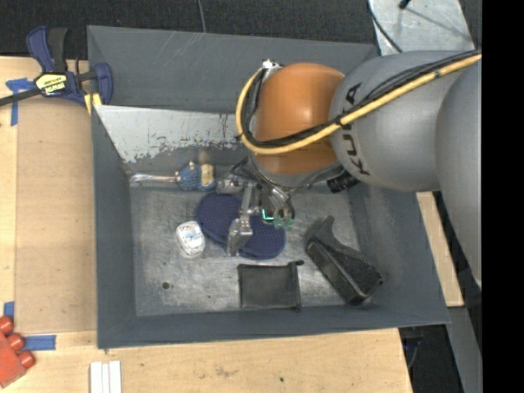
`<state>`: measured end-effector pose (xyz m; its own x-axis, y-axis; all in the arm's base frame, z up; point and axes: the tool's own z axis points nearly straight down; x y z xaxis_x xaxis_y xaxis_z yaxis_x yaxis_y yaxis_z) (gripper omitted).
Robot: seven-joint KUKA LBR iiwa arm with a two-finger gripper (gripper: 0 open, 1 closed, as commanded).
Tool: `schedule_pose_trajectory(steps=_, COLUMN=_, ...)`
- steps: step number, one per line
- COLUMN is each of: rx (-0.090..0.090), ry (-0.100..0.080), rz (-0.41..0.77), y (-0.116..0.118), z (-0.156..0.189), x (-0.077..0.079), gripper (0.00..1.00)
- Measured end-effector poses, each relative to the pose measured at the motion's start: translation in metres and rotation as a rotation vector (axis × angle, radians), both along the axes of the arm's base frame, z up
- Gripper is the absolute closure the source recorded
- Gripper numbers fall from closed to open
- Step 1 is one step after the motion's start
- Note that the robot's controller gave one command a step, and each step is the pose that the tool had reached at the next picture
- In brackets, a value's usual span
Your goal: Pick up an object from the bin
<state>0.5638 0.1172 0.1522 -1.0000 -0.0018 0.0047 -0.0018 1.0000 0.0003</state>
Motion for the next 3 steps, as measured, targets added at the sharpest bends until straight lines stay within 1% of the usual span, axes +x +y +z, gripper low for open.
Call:
schedule_pose_trajectory(steps=1, rx=0.007, ry=-0.014, rz=0.268, y=-0.050, z=-0.071, x=0.035, gripper=0.00)
schedule_pose_trajectory(steps=2, rx=0.007, ry=-0.017, rz=0.267, y=-0.050, z=-0.069, x=0.037, gripper=1.00)
schedule_pose_trajectory(steps=3, rx=0.001, ry=-0.018, rz=0.254, y=-0.033, z=0.090, x=0.040, gripper=1.00)
